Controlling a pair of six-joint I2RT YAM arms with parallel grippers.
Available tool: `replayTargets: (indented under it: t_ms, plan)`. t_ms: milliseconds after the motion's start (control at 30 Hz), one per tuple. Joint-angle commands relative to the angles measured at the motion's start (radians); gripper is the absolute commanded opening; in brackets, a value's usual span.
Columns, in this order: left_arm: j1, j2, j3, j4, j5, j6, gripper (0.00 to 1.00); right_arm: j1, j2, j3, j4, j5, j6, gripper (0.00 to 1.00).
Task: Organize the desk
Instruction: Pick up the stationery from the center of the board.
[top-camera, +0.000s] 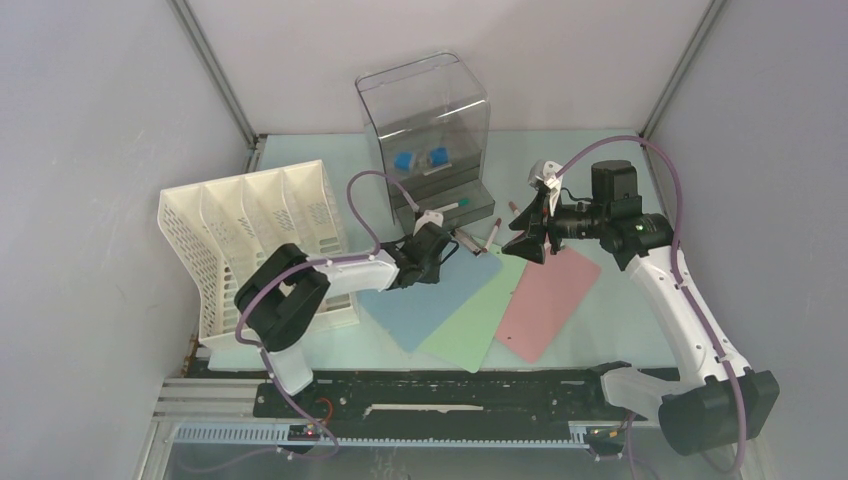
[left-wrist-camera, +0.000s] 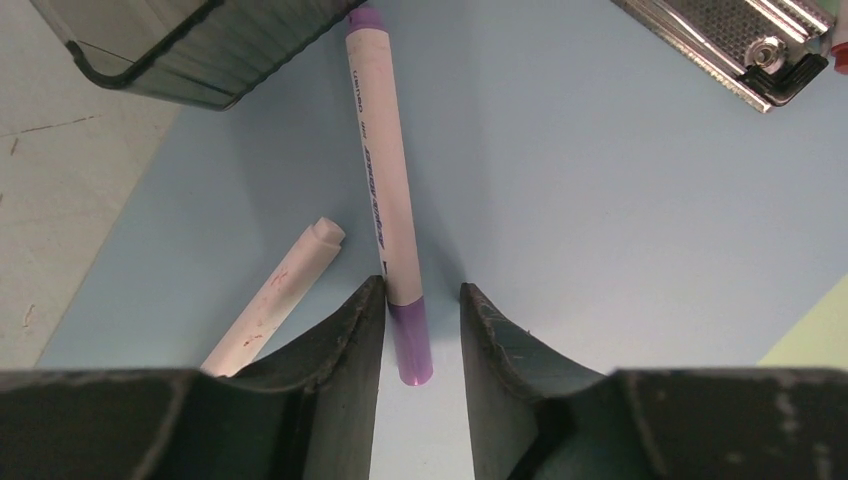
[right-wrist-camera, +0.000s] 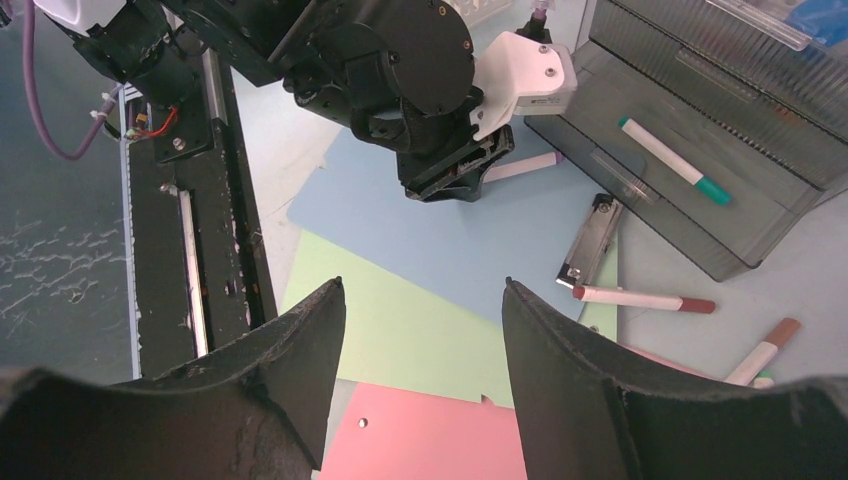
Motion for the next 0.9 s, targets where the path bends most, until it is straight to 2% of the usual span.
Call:
replayTargets:
  t_ms: [0,533,867]
  plan:
    - [0.0,0.019,0.037,0.003,-0.022,0.017,0.37,-0.004,0.002,0.001,0.009,-0.022,-0.001,0.66]
    - [-0.009,0.001,0.025,0.017,0.003,0.03,0.09,-0.004,0.008,0.002,0.007,-0.029,-0.001,0.66]
    - [-0.047,-0.178,-0.103,0.151,0.023,0.047,0.04,0.004,0.022,0.001,0.004,-0.05,0.0,0.66]
